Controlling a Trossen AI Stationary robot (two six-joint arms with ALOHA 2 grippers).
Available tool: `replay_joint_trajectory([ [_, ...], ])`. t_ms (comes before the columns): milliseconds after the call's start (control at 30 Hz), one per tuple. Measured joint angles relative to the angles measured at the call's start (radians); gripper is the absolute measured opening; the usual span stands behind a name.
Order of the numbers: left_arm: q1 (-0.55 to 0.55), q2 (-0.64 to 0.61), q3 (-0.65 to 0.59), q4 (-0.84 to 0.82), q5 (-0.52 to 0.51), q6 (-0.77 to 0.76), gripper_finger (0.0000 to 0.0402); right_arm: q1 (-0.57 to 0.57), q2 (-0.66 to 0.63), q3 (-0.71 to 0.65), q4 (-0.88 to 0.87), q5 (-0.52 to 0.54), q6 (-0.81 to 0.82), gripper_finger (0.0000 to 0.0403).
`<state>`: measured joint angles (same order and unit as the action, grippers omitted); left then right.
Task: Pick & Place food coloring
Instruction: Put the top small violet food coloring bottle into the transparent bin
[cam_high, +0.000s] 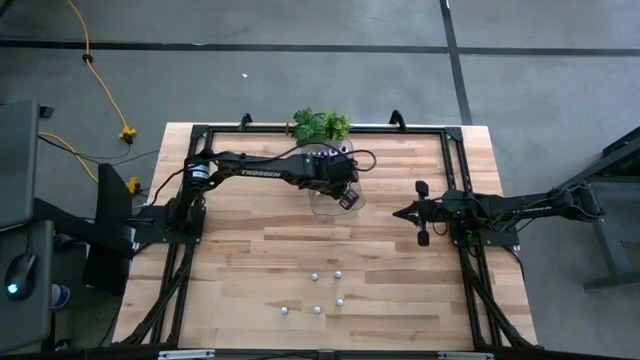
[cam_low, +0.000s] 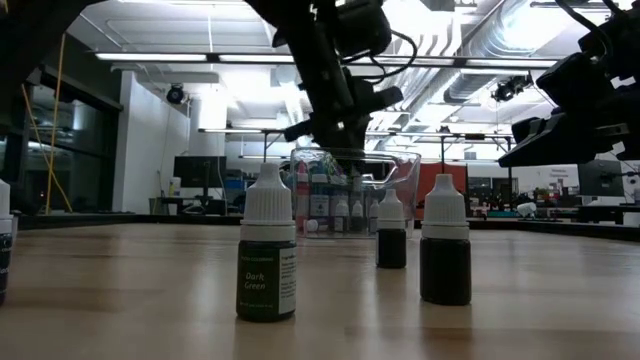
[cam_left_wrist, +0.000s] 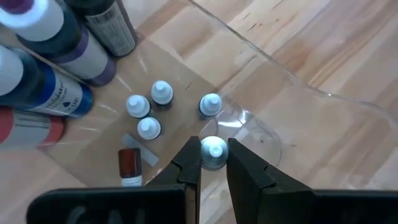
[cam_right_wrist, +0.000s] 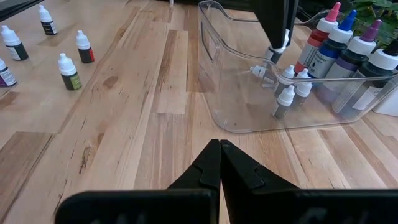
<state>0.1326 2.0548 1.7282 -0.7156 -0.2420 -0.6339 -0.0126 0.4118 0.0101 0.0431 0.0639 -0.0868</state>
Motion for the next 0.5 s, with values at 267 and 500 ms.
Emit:
replay_joint_trajectory([
  [267,0.007,0.0,-0.064,0.054,-0.055,-0.03,0.0041,0.0,0.0,0.0,0.0,0.0,0.0,0.0],
  [500,0.012,0.003,-0.09,0.095,-0.057,-0.028,0.0041,0.0,0.0,0.0,-0.001,0.0,0.0,0.0],
])
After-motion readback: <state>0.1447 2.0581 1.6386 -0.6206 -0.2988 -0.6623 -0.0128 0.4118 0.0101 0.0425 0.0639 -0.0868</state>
